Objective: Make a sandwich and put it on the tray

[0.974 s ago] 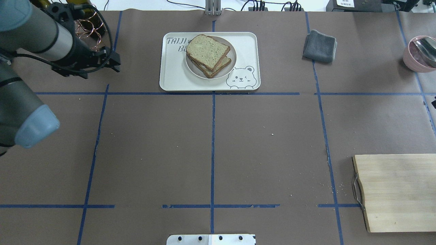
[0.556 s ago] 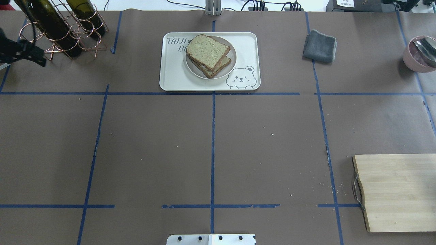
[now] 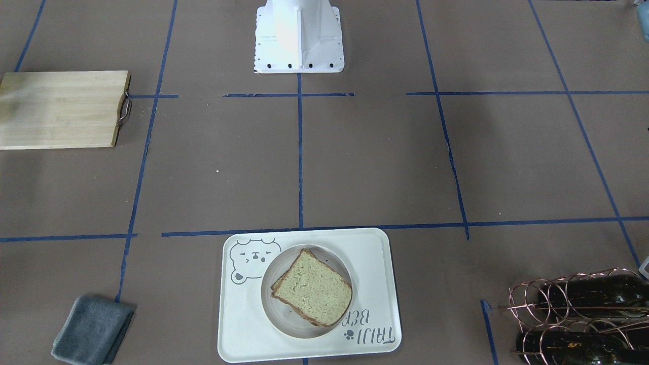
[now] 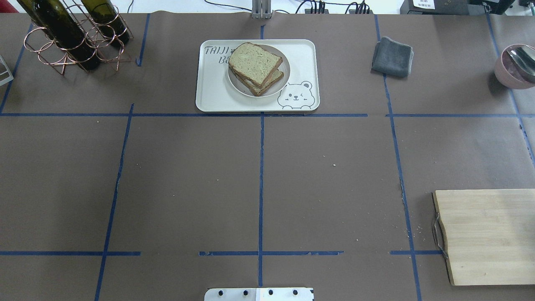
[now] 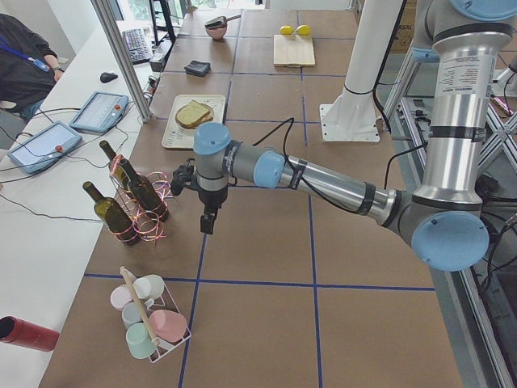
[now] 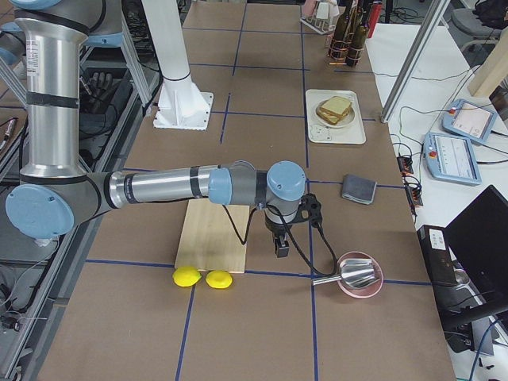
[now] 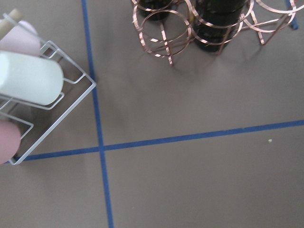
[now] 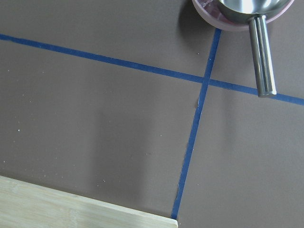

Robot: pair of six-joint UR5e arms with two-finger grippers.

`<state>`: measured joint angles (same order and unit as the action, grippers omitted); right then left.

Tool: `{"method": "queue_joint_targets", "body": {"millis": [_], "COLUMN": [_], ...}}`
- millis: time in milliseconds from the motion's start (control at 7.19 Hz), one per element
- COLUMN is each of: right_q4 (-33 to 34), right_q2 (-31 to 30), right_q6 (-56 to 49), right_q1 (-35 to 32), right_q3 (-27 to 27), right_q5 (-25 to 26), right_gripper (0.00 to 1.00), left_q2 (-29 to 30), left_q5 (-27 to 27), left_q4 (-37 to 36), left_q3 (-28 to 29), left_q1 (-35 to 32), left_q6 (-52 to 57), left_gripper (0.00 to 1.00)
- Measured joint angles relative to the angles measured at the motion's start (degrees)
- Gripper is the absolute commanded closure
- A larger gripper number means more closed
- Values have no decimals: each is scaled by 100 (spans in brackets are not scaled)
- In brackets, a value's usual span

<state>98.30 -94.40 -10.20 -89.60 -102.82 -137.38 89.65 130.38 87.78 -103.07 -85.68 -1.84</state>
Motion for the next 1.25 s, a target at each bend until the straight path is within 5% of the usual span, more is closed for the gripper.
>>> {"method": "queue_joint_targets", "body": {"millis": [417,1252], "right_q4": [2,-13], "right_q2": [-35,-19], "right_q6": [505,528], "right_q1": [-73,-80], "right_q3": [74,336], "right_q5": [-104,-84], "right_gripper": [0,0], "left_q2": [-219,-254], "left_q5": [356,481], "left_q4": [41,12], "left_q3": [603,615], "left_q1": [-369,-399], "left_q6": [726,703], "left_gripper": [0,0]}}
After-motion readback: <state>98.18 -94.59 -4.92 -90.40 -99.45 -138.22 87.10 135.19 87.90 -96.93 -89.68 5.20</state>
